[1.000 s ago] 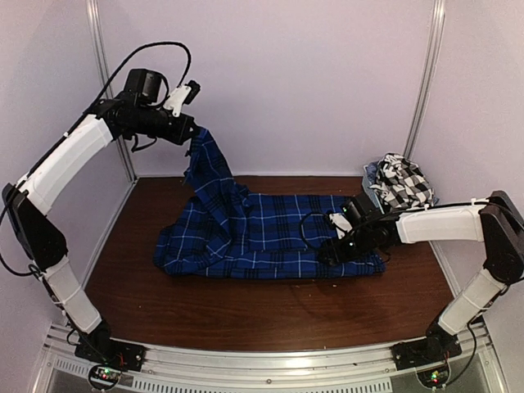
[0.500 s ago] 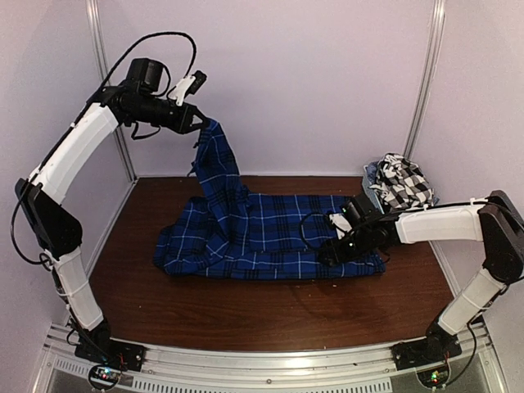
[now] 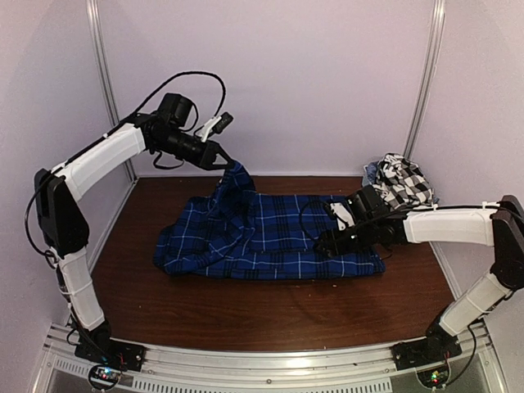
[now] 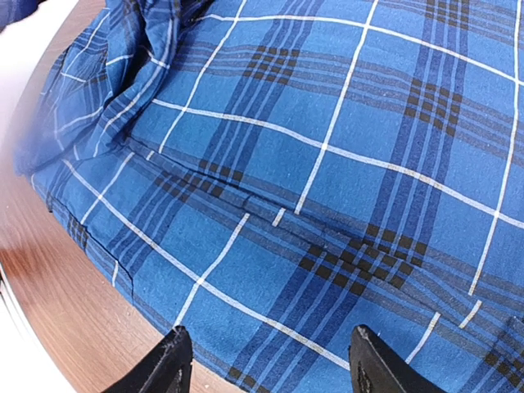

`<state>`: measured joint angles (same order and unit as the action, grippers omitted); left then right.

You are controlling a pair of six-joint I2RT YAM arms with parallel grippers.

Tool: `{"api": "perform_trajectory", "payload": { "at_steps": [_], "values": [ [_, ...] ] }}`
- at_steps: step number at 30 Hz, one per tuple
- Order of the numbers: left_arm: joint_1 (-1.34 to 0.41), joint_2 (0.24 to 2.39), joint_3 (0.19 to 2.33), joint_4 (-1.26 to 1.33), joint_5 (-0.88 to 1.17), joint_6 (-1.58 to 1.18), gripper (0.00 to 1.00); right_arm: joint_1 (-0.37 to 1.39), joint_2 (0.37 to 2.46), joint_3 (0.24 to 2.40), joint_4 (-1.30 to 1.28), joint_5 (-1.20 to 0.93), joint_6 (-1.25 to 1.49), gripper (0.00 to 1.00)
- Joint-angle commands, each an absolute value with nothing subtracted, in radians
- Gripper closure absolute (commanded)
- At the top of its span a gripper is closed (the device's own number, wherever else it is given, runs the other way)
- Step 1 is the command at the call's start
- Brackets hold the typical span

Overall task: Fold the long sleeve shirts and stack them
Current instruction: Place the sleeve of the 1/3-folded shirt.

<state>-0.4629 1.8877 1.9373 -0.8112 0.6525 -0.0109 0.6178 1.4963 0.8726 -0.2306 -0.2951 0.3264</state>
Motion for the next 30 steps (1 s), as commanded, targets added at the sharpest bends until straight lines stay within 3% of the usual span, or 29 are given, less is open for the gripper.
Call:
{"api": "perform_trajectory", "payload": {
  "at_steps": [1,11,15,22,25,30],
  "values": [
    [-0.507,1.965,1.921,-0.656,0.686,-0.1,1.0,0.624,1.472,0.857,-0.207,-0.287,0.354,0.33],
    [-0.575,2.169,1.999,-0.574,0.63,-0.173,0.97,0.624,1.453,0.834,-0.214,-0.268,0.368,0.33],
    [-0.578,2.149,1.991,-0.594,0.543,-0.166,0.83,0.623,1.445,0.827,-0.217,-0.266,0.37,0.33],
    [-0.577,1.889,1.715,-0.545,0.21,-0.156,0.37,0.624,1.442,0.812,-0.209,-0.266,0.371,0.33],
    [-0.578,1.767,1.55,-0.516,0.166,-0.177,0.31,0.624,1.453,0.817,-0.198,-0.273,0.376,0.33],
    [-0.587,1.591,1.227,-0.438,0.166,-0.232,0.3,0.624,1.46,0.821,-0.186,-0.277,0.38,0.33]
  ]
}}
